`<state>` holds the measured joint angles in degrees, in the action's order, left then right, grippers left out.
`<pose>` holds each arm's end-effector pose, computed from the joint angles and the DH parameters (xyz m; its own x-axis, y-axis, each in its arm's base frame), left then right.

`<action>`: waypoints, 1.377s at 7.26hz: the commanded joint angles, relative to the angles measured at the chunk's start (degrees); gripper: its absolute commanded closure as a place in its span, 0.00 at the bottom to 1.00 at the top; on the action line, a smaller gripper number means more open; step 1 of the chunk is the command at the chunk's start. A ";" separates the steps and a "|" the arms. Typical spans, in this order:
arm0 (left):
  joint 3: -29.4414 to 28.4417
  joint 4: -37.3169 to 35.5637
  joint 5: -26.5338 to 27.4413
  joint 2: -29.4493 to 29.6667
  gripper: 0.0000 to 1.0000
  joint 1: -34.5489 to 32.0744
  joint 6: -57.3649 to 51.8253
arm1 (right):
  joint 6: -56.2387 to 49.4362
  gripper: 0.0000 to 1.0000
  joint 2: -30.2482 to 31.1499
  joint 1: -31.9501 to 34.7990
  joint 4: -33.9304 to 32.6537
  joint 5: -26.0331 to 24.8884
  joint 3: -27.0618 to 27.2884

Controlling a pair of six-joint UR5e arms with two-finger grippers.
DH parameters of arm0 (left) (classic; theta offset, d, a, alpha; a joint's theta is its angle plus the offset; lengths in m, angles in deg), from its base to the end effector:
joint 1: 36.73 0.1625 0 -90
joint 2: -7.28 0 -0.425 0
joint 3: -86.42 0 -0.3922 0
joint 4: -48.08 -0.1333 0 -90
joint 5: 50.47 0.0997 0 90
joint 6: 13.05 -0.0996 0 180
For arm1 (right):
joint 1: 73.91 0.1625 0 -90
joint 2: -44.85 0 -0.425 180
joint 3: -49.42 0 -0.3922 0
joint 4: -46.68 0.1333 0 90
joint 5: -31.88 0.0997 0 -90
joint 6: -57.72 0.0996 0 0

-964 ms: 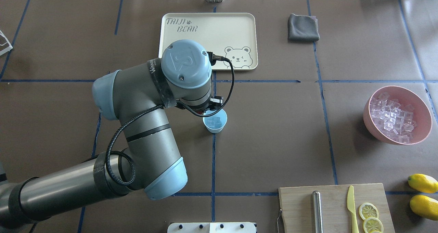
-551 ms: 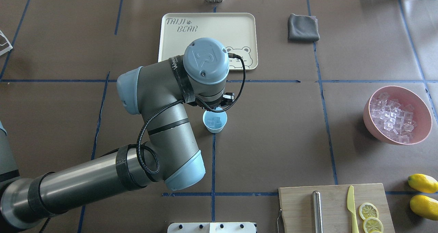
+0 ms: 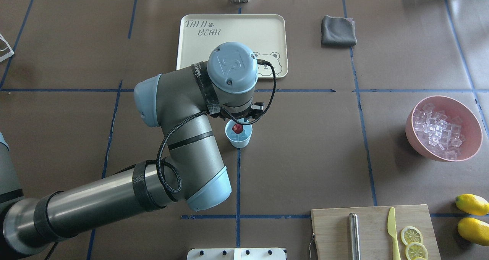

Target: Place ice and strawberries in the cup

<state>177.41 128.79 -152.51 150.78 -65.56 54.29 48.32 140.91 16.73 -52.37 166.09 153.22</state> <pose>0.5667 -0.4404 0.0939 0.7014 0.0440 -0.7114 0.0777 0.9874 0.1377 0.0688 -0.4411 0.6060 0.7088 -0.1396 0.6915 0.1060 0.9902 0.0913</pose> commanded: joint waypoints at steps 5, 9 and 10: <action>15.59 -1.08 -11.87 -17.67 0.00 -11.45 -24.90 | -0.09 0.00 0.00 -0.03 0.00 -0.17 -0.09; 18.35 -1.08 -22.05 -32.91 0.00 -30.99 -50.23 | -0.09 0.00 0.09 -0.03 0.61 -0.09 -0.27; 17.65 -1.08 -24.50 -35.29 0.00 -35.03 -57.25 | -0.09 0.00 0.09 -0.03 0.70 -0.17 -0.36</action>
<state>195.60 127.72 -174.41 118.94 -95.45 5.32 48.22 141.00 16.70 -51.94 165.98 152.94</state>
